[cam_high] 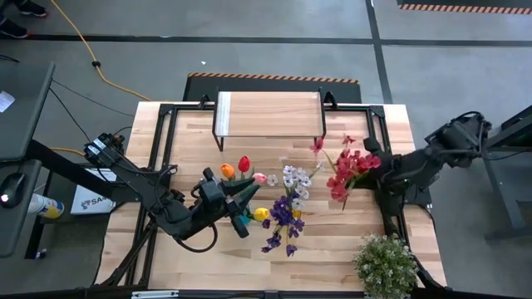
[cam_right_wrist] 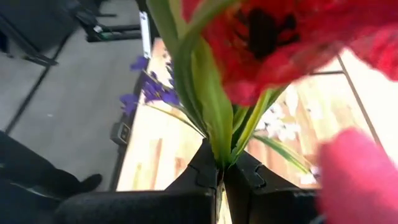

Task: Pick and place flowers into a vace then onto a shelf
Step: Put the red flowers into the yellow vase

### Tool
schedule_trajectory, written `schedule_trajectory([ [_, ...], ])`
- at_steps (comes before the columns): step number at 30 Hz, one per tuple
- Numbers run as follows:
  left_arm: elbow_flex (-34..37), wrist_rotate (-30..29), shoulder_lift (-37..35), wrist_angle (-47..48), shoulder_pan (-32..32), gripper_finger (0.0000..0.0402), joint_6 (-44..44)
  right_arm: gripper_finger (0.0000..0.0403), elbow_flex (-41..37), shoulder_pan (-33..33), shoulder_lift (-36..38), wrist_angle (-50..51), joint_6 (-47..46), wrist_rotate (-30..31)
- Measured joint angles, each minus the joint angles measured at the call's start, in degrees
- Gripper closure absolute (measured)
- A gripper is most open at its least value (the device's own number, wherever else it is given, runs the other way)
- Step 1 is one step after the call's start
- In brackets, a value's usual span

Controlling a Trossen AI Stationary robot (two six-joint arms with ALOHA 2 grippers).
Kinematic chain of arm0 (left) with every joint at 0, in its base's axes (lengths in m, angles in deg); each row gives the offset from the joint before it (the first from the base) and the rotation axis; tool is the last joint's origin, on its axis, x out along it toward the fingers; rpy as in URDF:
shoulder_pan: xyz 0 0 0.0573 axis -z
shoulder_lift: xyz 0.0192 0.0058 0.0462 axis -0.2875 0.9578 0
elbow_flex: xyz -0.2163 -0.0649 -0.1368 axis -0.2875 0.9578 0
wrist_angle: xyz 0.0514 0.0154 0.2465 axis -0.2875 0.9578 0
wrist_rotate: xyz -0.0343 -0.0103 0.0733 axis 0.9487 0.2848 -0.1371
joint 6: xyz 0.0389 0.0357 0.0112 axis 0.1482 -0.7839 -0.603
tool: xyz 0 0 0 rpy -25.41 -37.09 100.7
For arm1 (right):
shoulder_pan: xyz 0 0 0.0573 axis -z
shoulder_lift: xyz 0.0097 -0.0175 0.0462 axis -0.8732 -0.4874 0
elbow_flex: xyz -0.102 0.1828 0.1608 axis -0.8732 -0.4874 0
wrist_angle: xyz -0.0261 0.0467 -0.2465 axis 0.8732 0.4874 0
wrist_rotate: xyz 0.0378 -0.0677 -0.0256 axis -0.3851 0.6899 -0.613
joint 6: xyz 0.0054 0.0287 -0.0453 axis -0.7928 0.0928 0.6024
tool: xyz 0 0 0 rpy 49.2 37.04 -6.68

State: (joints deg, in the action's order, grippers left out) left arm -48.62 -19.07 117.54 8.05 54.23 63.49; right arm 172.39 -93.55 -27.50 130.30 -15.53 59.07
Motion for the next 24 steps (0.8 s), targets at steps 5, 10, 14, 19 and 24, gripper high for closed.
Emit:
schedule_trajectory([
  [5, 0.0, 0.0, 0.0, 0.1, 0.0, 0.0273, 0.0, 0.0402, -3.3, -4.2, -0.3, 0.8, -4.7, 5.3],
  [10, 0.0, 0.0, 0.0, 0.2, 0.0, 0.0273, 0.0, 0.0402, -15.8, -8.0, 3.1, -6.3, -10.9, 9.7],
  [14, 0.0, 0.0, 0.0, 0.2, 0.0, 0.0273, 0.0, 0.0402, -27.1, -10.2, 7.4, -18.1, -12.7, 14.4],
  [19, 0.0, 0.0, 0.0, 0.2, 0.0, 0.0273, 0.0, 0.0402, -37.7, -11.0, 13.1, -32.9, -10.3, 22.5],
  [24, 0.0, 0.3, 0.0, 0.0, 0.0, 0.0273, 0.4, 0.0402, -45.3, -10.9, 16.7, -49.5, -2.2, 27.4],
])
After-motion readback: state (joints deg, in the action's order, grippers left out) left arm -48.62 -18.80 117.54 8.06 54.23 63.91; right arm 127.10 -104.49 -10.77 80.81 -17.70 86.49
